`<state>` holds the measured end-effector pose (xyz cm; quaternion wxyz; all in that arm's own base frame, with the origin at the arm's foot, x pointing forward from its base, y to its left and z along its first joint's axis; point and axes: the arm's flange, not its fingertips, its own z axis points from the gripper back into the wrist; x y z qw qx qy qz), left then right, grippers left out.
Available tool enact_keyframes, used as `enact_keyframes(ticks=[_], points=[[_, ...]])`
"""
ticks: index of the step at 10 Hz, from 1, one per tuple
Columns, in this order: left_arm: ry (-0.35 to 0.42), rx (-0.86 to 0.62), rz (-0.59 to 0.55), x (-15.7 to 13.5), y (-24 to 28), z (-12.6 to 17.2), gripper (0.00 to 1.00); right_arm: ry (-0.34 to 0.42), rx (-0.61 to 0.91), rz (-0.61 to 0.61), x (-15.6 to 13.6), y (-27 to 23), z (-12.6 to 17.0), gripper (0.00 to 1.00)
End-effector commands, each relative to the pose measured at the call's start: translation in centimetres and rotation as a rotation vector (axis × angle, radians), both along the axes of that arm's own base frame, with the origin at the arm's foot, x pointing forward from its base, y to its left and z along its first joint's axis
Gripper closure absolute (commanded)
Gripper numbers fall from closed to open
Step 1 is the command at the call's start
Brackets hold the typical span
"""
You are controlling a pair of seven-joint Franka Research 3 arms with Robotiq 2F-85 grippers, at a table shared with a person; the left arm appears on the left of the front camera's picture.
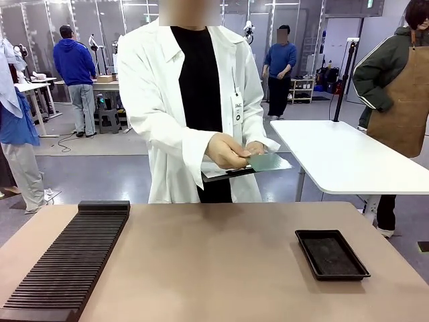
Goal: Inspect the PCB.
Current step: Pick up the Blank PCB that the human is holding.
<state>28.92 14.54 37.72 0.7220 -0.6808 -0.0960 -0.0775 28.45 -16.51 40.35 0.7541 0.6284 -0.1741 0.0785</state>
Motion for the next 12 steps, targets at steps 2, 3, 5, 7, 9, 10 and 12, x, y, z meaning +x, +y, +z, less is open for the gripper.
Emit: enact_keyframes(ticks=[2,3,5,7,9,10,12], points=[[0.003,0.011,0.006,-0.1,0.1,0.4,0.0,0.2,0.102,0.138,2.1,3.8,4.3,0.0],[0.003,0.011,0.006,-0.1,0.1,0.4,0.0,0.238,0.115,0.164,2.9,5.7,5.4,0.0],[0.003,0.011,0.006,-0.1,0.1,0.4,0.0,0.295,0.126,0.235,4.4,10.0,6.9,0.0],[0.003,0.011,0.006,-0.1,0.1,0.4,0.0,0.342,0.15,0.254,5.9,13.7,7.8,0.0],[0.003,0.011,0.006,-0.1,0.1,0.4,0.0,0.406,0.147,0.262,7.1,17.6,8.1,0.0],[0.003,0.011,0.006,-0.1,0.1,0.4,0.0,0.424,0.141,0.259,7.6,19.1,8.1,0.0],[0.003,0.011,0.006,-0.1,0.1,0.4,0.0,0.463,0.137,0.247,8.2,21.8,7.7,0.0]])
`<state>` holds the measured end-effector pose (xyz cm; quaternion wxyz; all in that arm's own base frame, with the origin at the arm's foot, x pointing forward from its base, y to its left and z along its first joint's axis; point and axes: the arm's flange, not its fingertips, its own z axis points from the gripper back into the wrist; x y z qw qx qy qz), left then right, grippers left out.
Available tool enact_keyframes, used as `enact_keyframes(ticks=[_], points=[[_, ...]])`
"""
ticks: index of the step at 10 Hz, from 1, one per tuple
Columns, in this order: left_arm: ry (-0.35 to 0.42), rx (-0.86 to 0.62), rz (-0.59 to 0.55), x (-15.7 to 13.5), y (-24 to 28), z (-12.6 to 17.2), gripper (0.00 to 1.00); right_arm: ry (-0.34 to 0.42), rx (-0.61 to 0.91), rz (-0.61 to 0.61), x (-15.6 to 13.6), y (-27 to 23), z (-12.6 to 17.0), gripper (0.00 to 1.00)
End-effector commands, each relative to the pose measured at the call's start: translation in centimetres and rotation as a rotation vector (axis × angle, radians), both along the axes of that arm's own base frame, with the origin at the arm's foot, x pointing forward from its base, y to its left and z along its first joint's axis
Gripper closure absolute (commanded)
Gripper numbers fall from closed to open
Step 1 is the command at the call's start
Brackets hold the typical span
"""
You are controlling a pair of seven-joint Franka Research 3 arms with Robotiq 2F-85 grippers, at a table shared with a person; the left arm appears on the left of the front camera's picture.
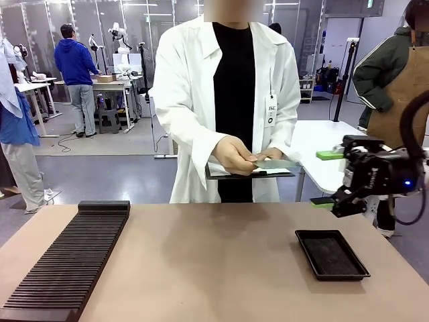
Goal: Inspect the PCB.
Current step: Pick up the Blank PCB that the human is holding.
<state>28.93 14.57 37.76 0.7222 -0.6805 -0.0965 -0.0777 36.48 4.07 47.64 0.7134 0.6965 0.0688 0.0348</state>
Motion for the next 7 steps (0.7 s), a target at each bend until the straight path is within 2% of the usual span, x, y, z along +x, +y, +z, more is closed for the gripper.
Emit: enact_keyframes(ticks=[1,7], points=[[0.004,0.01,0.005,-0.1,0.0,0.4,0.0,0.053,-0.011,-0.026,0.5,2.3,0.1,0.0],[0.004,0.01,0.005,-0.1,0.0,0.4,0.0,0.121,0.014,-0.07,2.5,6.0,-2.0,0.0]])
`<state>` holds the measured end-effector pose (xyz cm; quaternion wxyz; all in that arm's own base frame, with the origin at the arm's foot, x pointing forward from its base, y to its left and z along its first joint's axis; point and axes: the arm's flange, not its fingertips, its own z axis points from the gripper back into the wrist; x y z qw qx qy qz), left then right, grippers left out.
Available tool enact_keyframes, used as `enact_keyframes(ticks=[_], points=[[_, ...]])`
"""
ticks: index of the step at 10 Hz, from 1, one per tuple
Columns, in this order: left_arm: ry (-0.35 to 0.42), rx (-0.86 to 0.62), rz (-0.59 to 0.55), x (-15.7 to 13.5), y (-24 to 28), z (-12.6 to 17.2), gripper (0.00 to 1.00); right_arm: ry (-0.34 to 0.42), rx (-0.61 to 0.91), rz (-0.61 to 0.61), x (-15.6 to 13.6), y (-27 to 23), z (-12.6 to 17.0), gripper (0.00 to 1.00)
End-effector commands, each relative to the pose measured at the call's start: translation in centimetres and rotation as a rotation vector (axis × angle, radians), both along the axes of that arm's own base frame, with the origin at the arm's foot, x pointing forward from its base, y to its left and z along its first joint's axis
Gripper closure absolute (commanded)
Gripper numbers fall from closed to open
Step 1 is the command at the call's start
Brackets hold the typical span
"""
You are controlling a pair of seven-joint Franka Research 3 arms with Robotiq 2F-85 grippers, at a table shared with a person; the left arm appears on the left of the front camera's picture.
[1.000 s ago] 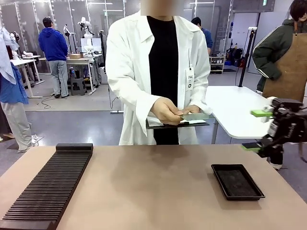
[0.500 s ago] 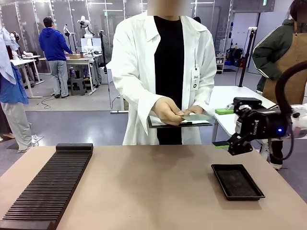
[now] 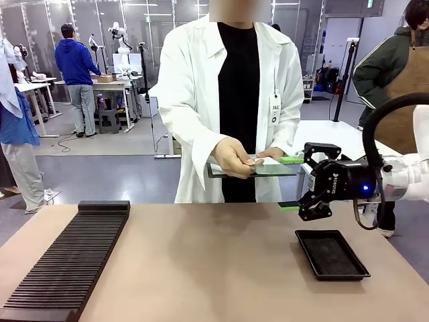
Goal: Inspect the PCB.
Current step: Pick up the Blank PCB that the human is holding.
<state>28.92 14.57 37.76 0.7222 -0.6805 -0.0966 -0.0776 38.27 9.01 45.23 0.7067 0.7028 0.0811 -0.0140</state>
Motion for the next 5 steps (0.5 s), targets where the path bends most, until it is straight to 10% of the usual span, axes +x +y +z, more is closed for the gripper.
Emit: enact_keyframes(ticks=[1,3,4,5], points=[[0.004,0.01,0.005,-0.11,0.03,0.39,0.0,0.038,0.007,-0.019,0.86,1.22,0.37,0.04],[0.004,0.01,0.005,-0.11,0.03,0.39,0.0,0.055,0.025,-0.029,1.46,1.15,0.14,0.16],[0.004,0.01,0.005,-0.11,0.03,0.39,0.0,0.062,0.025,-0.038,1.65,1.17,-0.02,0.59],[0.004,0.01,0.005,-0.11,0.03,0.39,0.0,0.071,0.023,-0.052,1.8,1.27,-0.16,0.76]])
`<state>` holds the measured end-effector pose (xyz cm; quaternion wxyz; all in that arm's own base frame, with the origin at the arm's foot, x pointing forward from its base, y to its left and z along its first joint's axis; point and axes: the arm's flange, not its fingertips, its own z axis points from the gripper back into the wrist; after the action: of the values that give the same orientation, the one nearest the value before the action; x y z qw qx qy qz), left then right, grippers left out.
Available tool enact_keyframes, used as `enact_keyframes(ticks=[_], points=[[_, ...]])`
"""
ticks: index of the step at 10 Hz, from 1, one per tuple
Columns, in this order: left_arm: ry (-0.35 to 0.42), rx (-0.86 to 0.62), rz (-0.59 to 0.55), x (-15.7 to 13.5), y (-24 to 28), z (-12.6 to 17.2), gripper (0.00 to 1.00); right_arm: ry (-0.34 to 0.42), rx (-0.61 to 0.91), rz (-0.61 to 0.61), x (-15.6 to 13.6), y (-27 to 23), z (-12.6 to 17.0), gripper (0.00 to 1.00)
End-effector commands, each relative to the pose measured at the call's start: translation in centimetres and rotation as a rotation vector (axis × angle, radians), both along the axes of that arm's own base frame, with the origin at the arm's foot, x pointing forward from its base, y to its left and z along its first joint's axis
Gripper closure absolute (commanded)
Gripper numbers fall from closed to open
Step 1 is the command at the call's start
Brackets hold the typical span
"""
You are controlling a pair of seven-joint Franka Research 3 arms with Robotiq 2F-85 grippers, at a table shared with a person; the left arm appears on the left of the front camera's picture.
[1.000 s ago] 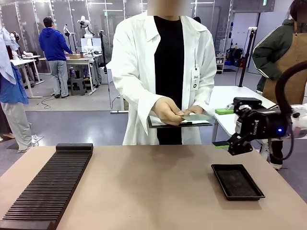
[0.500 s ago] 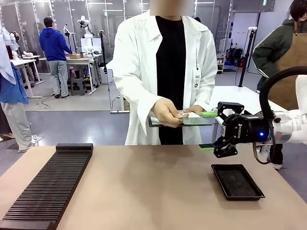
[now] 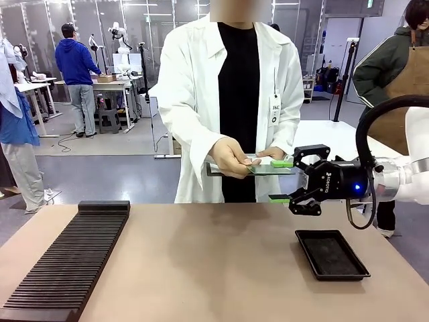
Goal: Inspect the PCB.
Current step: Pick up the Blank PCB that the human is holding.
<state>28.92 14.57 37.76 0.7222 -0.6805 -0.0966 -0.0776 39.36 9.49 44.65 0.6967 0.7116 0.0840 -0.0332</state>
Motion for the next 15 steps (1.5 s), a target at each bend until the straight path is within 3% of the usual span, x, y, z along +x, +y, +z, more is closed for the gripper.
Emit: enact_keyframes(ticks=[1,12,13,15], points=[[0.004,0.01,0.005,-0.1,0.03,0.39,0.0,0.047,-0.001,-0.03,0.82,0.84,0.34,1.0],[0.004,0.01,0.005,-0.1,0.03,0.39,0.0,0.069,-0.019,-0.028,0.88,0.59,0.19,1.0],[0.004,0.01,0.005,-0.1,0.03,0.39,0.0,0.029,0.003,-0.031,0.69,0.23,0.04,1.0],[0.004,0.01,0.005,-0.1,0.03,0.39,0.0,0.029,0.003,-0.031,0.69,0.23,0.04,1.0]])
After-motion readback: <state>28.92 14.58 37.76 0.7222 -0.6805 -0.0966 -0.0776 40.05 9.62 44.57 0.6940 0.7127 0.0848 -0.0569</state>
